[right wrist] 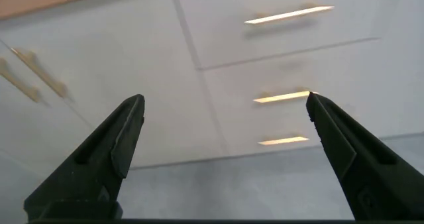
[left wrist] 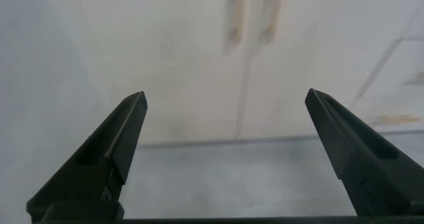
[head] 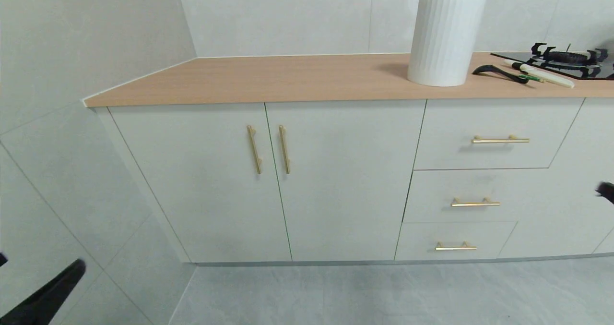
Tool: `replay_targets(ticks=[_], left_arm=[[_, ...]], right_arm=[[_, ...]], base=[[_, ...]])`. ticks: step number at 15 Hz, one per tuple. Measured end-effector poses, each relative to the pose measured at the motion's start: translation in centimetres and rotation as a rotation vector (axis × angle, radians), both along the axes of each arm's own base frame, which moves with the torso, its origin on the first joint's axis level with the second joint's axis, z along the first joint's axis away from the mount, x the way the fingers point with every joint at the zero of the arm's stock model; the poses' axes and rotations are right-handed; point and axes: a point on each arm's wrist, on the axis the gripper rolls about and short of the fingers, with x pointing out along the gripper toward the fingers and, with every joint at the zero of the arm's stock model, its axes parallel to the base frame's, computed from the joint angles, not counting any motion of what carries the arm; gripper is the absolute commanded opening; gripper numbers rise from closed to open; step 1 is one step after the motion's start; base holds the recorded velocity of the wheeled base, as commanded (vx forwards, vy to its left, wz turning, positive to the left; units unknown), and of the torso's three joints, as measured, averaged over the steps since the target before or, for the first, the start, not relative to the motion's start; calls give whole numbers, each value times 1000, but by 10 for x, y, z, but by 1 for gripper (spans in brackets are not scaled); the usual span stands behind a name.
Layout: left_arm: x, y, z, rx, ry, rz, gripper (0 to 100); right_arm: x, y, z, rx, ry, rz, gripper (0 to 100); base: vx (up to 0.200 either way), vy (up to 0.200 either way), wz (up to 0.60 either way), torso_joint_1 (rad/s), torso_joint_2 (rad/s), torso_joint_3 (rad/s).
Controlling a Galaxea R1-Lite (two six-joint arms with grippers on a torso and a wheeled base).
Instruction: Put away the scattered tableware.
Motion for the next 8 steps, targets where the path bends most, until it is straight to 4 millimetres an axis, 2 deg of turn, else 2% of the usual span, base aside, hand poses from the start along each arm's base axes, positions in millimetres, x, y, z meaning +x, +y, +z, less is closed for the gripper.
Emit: replay_targets(ticks=[3,4,6,8], left_arm=[[-43,16,-25,9,-20,93,100],[-53,17,-33,11,-26,127,100],[-64,17,-45,5,-69,185,100],[-72,16,-55,8,-111,242,100]], right_arm=[[-73,-24,-20,-78,-57,-89,100],[-92,-29,-31,-101,-61,-136,100],[-112,-33,-46,-96,-94,-269,100],[-120,-32,-56,-80,-117,-336,100]], base=[[0,0,0,0,0,0],[0,0,0,0,0,0],[0,0,0,0,0,0],[0,0,0,0,0,0]])
